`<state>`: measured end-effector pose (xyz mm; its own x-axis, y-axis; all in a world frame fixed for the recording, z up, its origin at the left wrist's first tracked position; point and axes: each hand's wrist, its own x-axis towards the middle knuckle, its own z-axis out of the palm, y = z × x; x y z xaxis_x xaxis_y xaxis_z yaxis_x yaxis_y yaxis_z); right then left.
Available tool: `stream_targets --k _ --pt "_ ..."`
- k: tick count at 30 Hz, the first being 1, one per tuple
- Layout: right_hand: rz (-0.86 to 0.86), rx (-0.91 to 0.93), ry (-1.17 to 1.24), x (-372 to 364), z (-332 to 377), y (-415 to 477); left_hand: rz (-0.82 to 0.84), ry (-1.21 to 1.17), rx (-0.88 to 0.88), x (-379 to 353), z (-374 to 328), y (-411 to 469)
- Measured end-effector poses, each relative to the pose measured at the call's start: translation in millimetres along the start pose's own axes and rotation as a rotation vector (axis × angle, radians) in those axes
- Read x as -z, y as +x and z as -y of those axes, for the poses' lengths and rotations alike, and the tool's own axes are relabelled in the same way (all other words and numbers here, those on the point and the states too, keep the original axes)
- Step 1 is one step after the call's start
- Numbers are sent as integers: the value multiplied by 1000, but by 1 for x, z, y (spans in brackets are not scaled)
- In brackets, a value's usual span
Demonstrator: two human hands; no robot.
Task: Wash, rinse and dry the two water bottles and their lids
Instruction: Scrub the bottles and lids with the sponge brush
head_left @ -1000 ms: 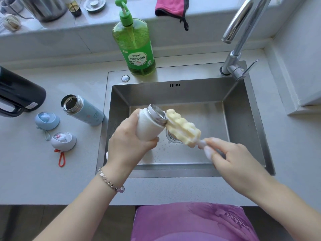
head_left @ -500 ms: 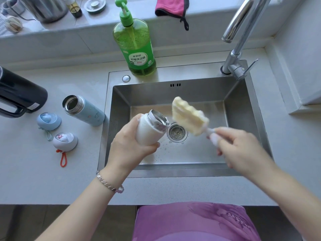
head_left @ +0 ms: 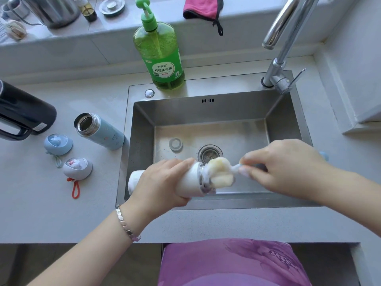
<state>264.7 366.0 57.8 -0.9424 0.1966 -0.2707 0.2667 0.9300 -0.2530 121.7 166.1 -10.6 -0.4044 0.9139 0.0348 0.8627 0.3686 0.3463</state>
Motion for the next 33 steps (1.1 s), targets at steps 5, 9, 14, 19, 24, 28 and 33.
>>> stream_targets --k 5,9,14,19,24,28,33 --pt "46 -146 74 -13 -4 0 -71 -14 -20 8 -2 4" --pt "-76 -41 59 -9 10 -4 -60 29 61 2 -1 7" --pt "-8 -226 215 -9 -6 8 -114 12 19 6 -5 6" --pt "-4 -101 203 -11 6 1 -73 3 67 4 3 5" --pt "5 -176 244 -3 -7 15 -85 -9 16 4 -3 0" --pt "23 -132 230 -25 5 4 -106 14 20 9 6 2" --pt "-35 -143 333 -11 2 13 -123 28 30 1 2 8"
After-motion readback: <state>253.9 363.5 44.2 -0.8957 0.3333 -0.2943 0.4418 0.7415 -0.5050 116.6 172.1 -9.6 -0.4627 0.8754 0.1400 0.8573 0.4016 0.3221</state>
